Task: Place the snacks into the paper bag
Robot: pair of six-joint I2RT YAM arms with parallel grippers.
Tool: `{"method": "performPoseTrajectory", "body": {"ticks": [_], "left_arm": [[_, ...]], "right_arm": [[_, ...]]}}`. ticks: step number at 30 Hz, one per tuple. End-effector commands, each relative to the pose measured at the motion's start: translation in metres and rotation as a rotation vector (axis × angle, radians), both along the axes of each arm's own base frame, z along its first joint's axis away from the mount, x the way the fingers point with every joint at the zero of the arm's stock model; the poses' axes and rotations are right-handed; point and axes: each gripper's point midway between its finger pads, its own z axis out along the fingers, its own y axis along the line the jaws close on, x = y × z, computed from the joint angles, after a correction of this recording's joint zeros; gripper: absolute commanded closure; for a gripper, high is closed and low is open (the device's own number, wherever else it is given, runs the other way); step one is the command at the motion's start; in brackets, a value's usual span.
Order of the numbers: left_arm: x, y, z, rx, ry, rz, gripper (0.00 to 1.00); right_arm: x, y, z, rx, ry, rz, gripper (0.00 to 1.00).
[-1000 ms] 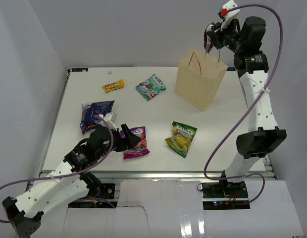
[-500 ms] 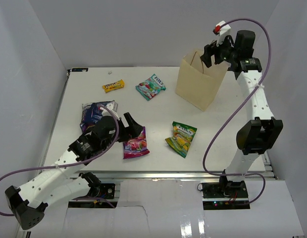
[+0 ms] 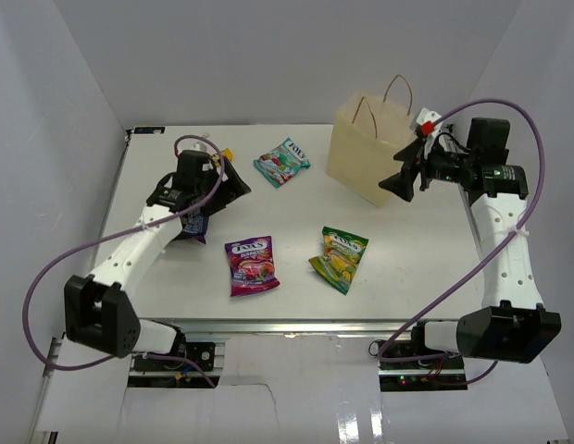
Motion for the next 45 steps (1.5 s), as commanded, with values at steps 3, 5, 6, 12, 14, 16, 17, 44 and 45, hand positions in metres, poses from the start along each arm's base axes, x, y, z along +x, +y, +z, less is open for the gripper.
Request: {"method": "performPoseTrajectory", "body": {"ticks": [3,5,6,12,14,16,17,44,45], "left_arm": [[0.074,0.045,0.006,-0.208,0.057,0.306,0.08],[0.102,0.059,-0.005,-0.284,0.094,0.453,0.08],[0.111,0.064,-0.006,-0.306,0.097,0.493,0.08],[0.181,0.081,-0.015,-0.385,0.070,0.676,0.09],[0.196,0.084,-0.031,-0.396,0.101,0.731,0.09],[0.212,0.090,-0.026,-0.409,0.074,0.770,0.09],[0.214,0.092,-0.032,-0.406,0.087,0.790,0.09],[0.271,0.121,-0.142,-0.520,0.249,0.922,0.40],[0.273,0.132,-0.143,-0.527,0.246,0.937,0.46]], "right_arm": [[-0.044,0.010,-0.058,0.024,0.148,0.107,0.12],[-0.052,0.013,-0.071,0.053,0.193,0.110,0.12],[-0.055,0.015,-0.074,0.063,0.205,0.118,0.12],[-0.063,0.016,-0.092,0.078,0.243,0.119,0.12],[-0.065,0.017,-0.097,0.087,0.255,0.124,0.12],[-0.066,0.018,-0.099,0.095,0.266,0.126,0.12],[-0.067,0.019,-0.101,0.101,0.276,0.125,0.12],[-0.067,0.014,-0.111,0.074,0.354,0.089,0.11],[-0.067,0.014,-0.111,0.073,0.354,0.090,0.11]]}}
